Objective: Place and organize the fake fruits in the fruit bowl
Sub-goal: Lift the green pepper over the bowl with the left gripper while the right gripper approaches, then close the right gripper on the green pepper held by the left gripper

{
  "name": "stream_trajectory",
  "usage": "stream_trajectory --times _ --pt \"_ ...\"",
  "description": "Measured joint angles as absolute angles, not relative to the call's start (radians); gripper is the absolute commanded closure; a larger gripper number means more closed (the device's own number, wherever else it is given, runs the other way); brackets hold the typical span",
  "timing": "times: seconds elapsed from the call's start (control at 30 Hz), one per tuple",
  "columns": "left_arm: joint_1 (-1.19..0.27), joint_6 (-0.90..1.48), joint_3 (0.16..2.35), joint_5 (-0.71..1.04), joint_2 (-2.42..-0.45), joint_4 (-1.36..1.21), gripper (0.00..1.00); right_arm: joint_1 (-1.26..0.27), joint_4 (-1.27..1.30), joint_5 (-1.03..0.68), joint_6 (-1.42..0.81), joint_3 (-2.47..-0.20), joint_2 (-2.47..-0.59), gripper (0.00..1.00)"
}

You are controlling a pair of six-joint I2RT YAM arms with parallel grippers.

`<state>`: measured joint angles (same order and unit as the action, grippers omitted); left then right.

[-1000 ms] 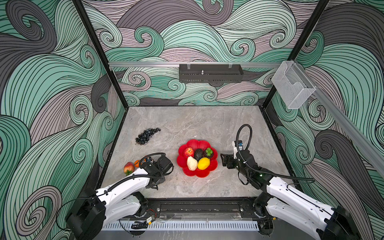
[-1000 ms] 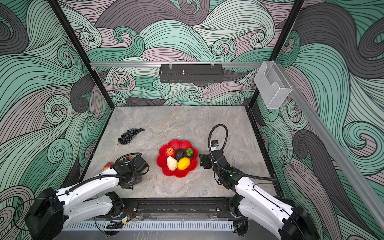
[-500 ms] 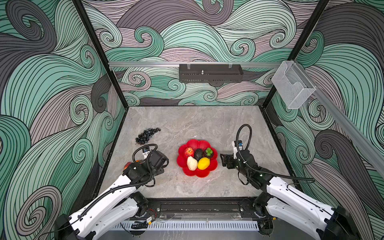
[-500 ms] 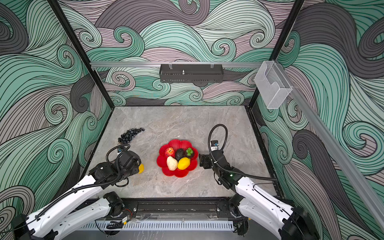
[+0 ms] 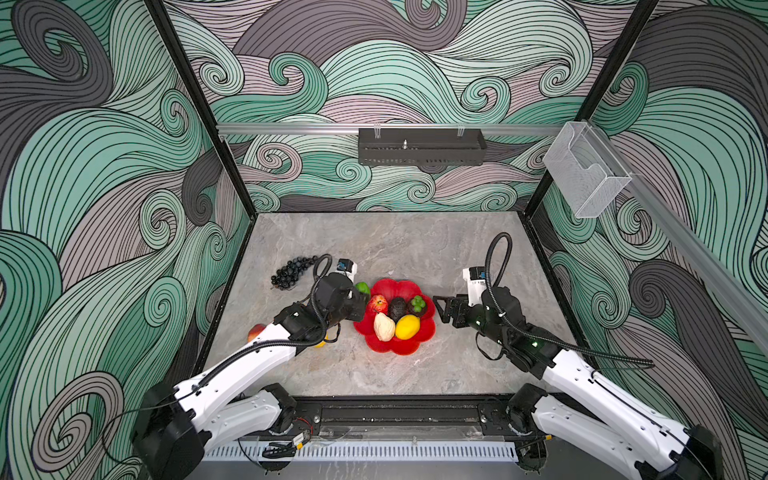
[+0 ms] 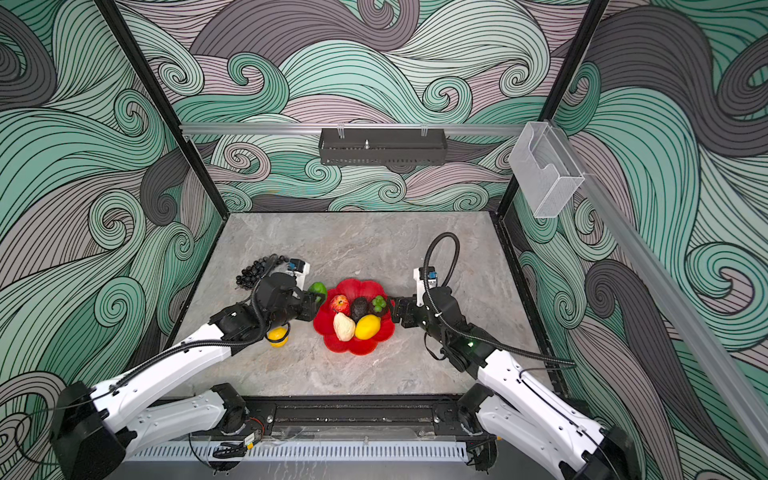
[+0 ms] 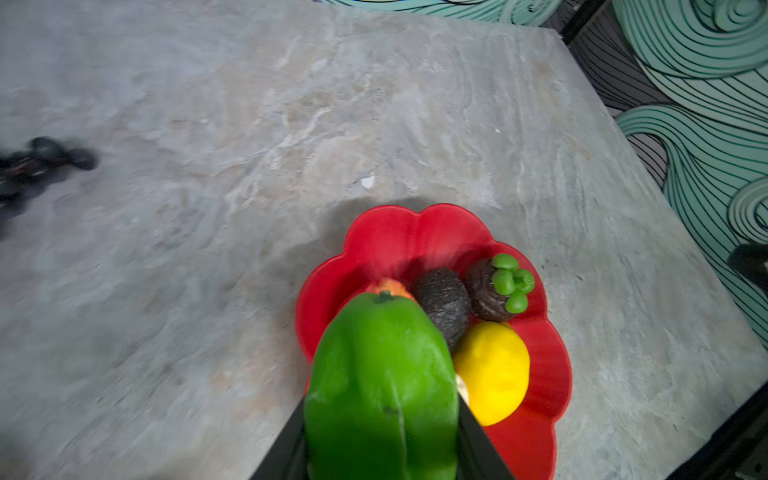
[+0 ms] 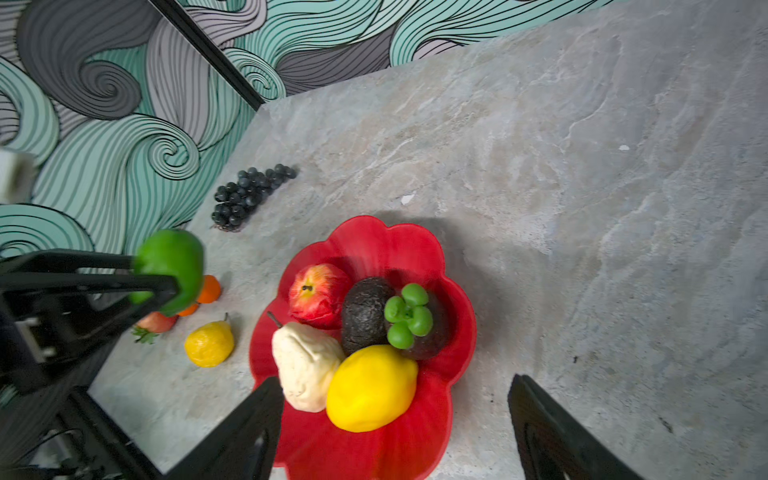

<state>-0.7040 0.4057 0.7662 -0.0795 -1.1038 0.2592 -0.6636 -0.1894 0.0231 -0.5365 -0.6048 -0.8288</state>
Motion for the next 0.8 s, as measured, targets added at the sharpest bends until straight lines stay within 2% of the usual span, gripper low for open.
stream_trajectory --times 0.37,0.8 --pt "-0.811 0.167 0.712 0.091 -1.176 -0.017 0.90 -0.757 -0.127 -0.099 -0.701 -0.604 -0.892 0.19" --pt "-0.874 0.001 0.573 0.180 -1.140 -0.147 0.88 -0.822 -0.023 -0.165 -0.781 -0.645 -1.040 0.29"
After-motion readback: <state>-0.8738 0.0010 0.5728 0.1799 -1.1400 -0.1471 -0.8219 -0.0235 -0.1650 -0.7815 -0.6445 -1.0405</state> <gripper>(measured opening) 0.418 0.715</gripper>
